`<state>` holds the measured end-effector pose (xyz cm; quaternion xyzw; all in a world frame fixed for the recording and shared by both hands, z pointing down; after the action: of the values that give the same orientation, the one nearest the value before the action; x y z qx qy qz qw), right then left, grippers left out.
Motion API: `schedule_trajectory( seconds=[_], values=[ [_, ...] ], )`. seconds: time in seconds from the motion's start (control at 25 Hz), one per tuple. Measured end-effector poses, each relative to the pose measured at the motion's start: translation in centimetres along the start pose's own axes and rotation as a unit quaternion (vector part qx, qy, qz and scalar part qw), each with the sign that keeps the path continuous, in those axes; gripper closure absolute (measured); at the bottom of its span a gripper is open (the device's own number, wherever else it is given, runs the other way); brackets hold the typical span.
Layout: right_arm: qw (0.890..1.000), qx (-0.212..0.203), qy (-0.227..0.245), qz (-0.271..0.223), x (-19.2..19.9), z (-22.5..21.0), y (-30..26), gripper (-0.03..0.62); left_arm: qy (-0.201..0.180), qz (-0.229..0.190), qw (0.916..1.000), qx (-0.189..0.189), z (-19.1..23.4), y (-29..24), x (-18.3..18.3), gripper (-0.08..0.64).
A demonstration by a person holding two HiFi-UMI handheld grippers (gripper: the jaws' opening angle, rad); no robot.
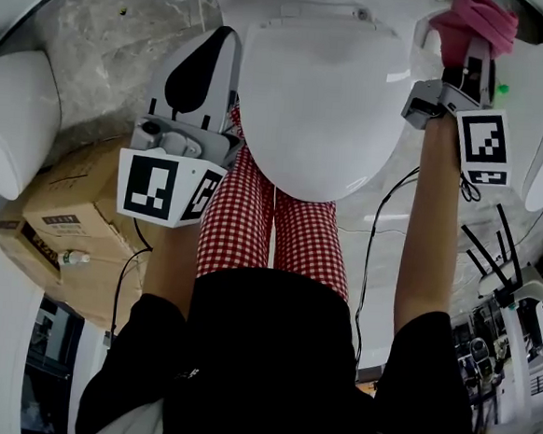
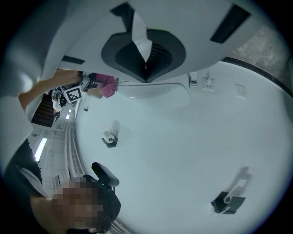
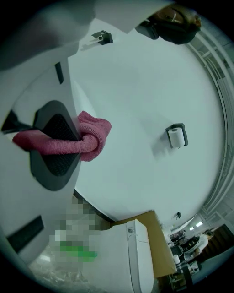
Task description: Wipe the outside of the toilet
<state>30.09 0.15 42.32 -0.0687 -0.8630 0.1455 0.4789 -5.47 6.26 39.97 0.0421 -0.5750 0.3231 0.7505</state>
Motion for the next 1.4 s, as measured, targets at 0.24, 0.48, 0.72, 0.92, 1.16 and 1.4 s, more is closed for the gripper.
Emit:
schedule_trajectory(
  seconds=[0.24,0.48,0.72,0.92,1.16,1.4],
  values=[
    [0.995,-0.059,0.077,0.009,1.4,4.0,1.5,0.537,0.004,-0.007,0.9999,-0.006,0.6,1.2,-0.1,0.551],
    [0.988,-0.118,0.097,0.020,3.3,7.9,2.0,0.537,0.012,-0.011,0.9998,-0.013,1.5,1.9,-0.2,0.551],
    [0.967,-0.214,0.134,0.037,5.5,12.3,1.5,0.537,0.017,-0.011,0.9995,-0.022,2.6,2.7,-0.1,0.551],
    [0.931,-0.295,0.197,0.088,9.6,16.5,1.5,0.537,0.020,-0.008,0.9992,-0.033,3.7,3.2,0.3,0.551],
    [0.891,-0.358,0.238,0.146,15.0,20.2,1.9,0.537,0.026,-0.008,0.9987,-0.042,5.1,3.5,0.6,0.551],
    [0.882,-0.360,0.252,0.168,18.0,20.6,0.6,0.537,0.030,-0.005,0.9983,-0.050,6.5,4.0,1.0,0.551]
  ],
)
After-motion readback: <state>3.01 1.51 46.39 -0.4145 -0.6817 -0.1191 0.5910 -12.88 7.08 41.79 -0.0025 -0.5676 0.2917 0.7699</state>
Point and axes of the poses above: the fingertips, and each gripper's own axes: y backward along the fingers, z to its left, x out of its underside, the point moved 6 cm from there along y, backward along the fingers
